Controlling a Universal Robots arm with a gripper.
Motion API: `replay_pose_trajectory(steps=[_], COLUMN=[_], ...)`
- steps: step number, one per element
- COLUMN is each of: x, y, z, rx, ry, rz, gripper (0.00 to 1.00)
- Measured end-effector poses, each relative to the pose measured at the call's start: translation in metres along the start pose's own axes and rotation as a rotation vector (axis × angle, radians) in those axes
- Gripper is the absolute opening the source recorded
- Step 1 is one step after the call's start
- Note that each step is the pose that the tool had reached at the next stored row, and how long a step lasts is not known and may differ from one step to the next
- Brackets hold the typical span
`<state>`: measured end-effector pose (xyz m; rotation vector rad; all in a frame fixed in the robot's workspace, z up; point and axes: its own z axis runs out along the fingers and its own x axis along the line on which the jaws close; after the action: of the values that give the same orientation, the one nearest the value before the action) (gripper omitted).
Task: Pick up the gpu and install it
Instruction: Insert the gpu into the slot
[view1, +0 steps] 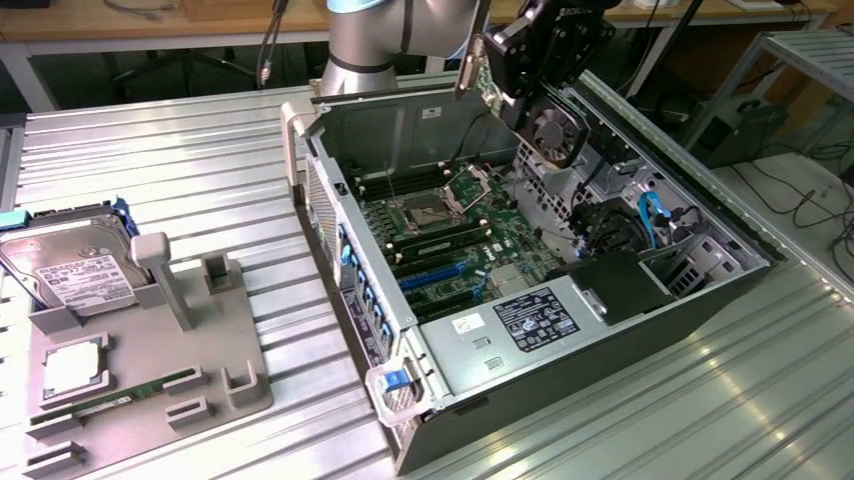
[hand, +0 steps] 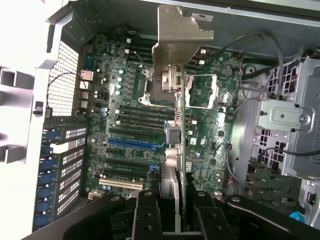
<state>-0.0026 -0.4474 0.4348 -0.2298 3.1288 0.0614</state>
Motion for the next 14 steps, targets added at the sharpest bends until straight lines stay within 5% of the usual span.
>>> replay_pose_trajectory(steps=[14], x=[0.0], y=[0.0], z=[0.0], rx=[-0.0007], ry=[0.0046], rz=[-0.118], gripper=[0.29])
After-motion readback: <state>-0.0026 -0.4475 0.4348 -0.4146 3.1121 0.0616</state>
